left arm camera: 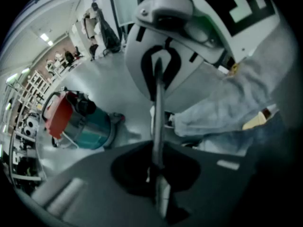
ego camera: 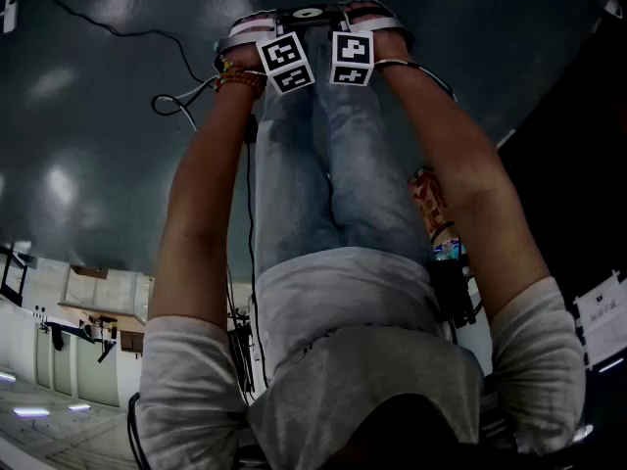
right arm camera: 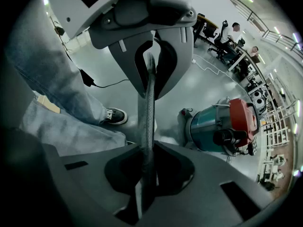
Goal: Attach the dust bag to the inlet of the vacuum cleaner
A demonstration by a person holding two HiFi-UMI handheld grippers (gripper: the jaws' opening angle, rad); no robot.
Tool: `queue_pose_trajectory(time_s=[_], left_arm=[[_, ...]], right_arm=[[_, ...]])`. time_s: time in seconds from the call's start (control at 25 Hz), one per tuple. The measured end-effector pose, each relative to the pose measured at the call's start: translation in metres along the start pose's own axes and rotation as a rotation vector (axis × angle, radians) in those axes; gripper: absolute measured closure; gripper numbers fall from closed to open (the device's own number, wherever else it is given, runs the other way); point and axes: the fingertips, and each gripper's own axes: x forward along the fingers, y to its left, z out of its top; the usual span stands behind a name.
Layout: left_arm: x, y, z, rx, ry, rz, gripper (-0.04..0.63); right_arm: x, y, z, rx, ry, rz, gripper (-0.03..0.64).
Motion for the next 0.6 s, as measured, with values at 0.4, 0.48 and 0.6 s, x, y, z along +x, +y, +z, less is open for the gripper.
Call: queue_pose_trajectory(time_s=[0.4,0.48,0.6], left_arm=[[0.02,0.105,0.035,-0.006,0.044,0.017,0.569],[0.023,0.117,0.041,-0.002,0.052,0.014,0.571],[0.034,0.134,0.05,0.03,0.065,0.016,0.571]], right_arm=[[0.015,-0.102,-0.044,0.044,-0.048,-0.001,0.588],[0.016,-0.113,-0.053,0.063,-0.066,0.004,0.588],[0.025,-0.13,-0.066,0.065,-0.078,0.003,0.588]])
